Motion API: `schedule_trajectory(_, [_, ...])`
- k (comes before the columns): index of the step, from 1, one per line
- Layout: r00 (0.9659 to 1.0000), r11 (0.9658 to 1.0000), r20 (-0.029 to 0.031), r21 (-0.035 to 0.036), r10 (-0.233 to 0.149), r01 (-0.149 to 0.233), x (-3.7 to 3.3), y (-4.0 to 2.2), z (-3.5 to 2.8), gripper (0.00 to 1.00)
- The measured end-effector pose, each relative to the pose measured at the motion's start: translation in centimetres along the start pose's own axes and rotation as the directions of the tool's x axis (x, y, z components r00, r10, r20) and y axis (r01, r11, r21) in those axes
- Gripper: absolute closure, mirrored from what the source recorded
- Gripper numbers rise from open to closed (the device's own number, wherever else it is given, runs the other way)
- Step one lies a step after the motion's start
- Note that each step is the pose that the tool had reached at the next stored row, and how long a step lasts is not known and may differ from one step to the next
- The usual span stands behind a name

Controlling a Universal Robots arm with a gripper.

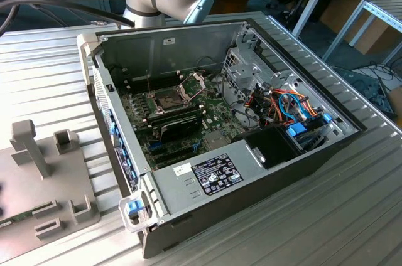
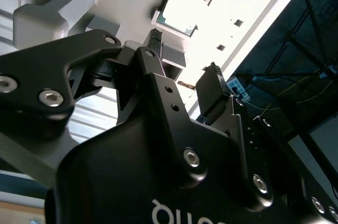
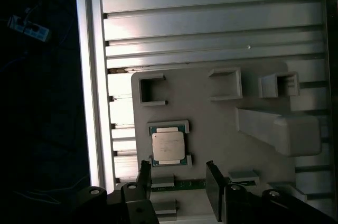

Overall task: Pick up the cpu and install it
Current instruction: 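Pick up the cpu and move it towards the insertion slot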

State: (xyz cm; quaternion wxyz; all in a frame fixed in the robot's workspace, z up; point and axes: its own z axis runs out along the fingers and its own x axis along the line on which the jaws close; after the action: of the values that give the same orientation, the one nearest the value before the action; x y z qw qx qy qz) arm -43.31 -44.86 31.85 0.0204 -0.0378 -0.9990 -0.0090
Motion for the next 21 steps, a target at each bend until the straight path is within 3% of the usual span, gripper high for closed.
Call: schedule_trajectory(21, [1.0, 1.0, 0.0001, -0.0003, 0.0, 0.0, -0.04, -0.01, 0.84, 0.46])
